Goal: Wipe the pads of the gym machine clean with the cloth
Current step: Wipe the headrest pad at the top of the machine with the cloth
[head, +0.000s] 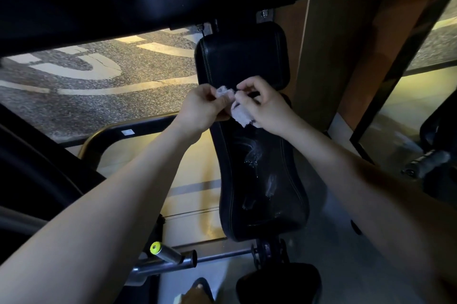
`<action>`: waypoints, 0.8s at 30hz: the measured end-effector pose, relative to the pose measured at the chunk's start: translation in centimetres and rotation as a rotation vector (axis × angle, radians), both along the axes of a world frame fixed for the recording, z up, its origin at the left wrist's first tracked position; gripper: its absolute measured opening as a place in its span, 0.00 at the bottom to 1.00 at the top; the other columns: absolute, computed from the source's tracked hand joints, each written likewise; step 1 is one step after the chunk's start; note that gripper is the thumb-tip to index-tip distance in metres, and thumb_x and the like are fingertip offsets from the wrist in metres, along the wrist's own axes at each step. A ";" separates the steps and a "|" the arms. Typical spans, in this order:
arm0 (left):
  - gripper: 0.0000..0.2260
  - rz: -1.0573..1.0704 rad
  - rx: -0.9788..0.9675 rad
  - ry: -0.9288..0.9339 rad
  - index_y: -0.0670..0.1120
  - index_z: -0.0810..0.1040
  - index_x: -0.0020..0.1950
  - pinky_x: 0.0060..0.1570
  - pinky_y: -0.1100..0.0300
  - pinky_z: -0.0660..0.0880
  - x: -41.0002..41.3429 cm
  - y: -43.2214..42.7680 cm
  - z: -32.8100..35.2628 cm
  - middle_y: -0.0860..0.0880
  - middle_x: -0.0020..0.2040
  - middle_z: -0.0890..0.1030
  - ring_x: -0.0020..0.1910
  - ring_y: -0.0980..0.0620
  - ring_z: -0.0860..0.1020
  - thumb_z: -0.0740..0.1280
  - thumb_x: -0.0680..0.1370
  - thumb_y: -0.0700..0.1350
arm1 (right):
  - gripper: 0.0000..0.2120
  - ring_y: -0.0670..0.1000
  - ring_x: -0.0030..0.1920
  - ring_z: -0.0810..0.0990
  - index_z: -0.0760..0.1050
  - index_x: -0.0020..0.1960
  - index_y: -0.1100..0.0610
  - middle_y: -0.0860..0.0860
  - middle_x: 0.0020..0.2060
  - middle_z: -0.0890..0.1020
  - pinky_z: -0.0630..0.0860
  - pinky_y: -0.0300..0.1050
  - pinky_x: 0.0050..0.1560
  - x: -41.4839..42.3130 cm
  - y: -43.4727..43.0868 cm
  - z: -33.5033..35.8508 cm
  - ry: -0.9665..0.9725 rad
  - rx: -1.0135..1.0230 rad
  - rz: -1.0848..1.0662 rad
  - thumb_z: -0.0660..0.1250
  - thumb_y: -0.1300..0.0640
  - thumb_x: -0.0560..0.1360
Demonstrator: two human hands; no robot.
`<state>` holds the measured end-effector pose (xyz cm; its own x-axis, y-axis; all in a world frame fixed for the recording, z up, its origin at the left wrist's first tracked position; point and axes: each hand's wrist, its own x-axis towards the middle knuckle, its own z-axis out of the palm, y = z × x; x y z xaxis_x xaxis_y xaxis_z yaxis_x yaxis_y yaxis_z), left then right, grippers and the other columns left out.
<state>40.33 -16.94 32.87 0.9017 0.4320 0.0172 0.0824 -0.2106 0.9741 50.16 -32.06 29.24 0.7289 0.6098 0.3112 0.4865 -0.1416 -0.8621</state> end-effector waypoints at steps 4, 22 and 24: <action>0.14 0.044 -0.135 0.001 0.30 0.76 0.53 0.48 0.50 0.83 0.0 0.0 0.9 0.34 0.49 0.83 0.48 0.40 0.85 0.71 0.79 0.43 | 0.17 0.38 0.57 0.76 0.74 0.62 0.46 0.43 0.57 0.76 0.71 0.30 0.56 -0.8 0.8 0.2 -0.130 -0.023 0.011 0.73 0.49 0.75; 0.28 0.146 0.467 0.148 0.41 0.67 0.75 0.55 0.57 0.73 3.4 5.3 2.8 0.48 0.61 0.77 0.58 0.49 0.77 0.71 0.78 0.50 | 0.20 0.60 0.44 0.78 0.72 0.73 0.60 0.62 0.56 0.73 0.79 0.50 0.45 5.5 5.5 5.0 -0.711 -0.210 -0.432 0.63 0.56 0.82; 0.24 0.095 0.534 0.174 0.44 0.72 0.71 0.52 0.57 0.76 4.2 5.9 1.9 0.50 0.58 0.80 0.55 0.49 0.80 0.71 0.78 0.51 | 0.20 0.60 0.44 0.79 0.72 0.72 0.62 0.62 0.56 0.73 0.80 0.52 0.44 5.1 6.5 4.5 -0.689 -0.225 -0.464 0.63 0.57 0.82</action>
